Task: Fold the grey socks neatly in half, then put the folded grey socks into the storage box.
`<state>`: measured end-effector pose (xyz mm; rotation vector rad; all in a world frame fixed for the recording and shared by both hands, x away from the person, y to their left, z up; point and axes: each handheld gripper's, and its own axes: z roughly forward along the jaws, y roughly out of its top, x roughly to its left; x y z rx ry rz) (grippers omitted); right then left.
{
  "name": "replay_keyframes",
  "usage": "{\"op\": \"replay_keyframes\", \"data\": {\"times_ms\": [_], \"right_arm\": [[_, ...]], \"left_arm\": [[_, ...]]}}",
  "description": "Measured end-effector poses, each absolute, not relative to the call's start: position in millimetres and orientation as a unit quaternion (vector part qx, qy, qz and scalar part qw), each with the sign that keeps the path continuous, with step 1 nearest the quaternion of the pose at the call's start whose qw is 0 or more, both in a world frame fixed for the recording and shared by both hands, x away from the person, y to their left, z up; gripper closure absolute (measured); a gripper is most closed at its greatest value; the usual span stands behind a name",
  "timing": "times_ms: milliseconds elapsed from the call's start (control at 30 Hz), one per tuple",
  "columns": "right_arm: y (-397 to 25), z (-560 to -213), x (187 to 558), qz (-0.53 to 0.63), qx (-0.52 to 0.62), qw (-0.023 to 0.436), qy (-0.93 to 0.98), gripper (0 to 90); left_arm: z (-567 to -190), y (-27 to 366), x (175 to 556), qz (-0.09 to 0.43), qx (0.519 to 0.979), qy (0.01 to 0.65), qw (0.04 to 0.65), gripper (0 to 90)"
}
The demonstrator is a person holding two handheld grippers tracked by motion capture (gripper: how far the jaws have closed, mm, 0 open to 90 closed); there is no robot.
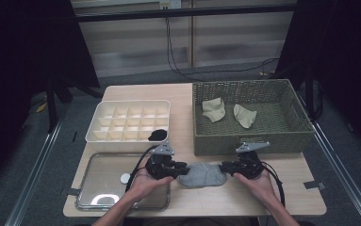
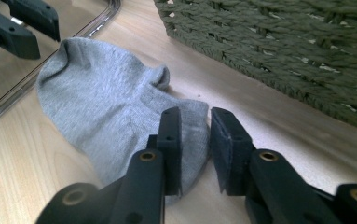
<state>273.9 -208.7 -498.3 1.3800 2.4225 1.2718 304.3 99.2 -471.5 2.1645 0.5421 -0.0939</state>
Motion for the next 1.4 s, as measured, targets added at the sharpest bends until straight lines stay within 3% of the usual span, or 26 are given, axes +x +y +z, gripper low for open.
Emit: {"op": "replay_keyframes", "data": {"times_ms": [367,867,1133,1400], "right_arm": [[-211,-498,273,0.41,0.455,0.043,0.789,58.9],[-209,-500,269,0.394,0.459,0.042,0.795,58.3],[-203,-501,265,0.384,0.44,0.067,0.809,70.7],[-198,-501,265,0.382,0.436,0.068,0.812,79.0]], "left_arm": [[-493,81,298,-0.048,0.896,0.2,0.395,75.5],[-494,72,289,-0.05,0.898,0.199,0.389,69.0],[-483,54,295,-0.058,0.886,0.187,0.42,72.8],[-499,42,301,-0.068,0.893,0.195,0.401,71.3]]}}
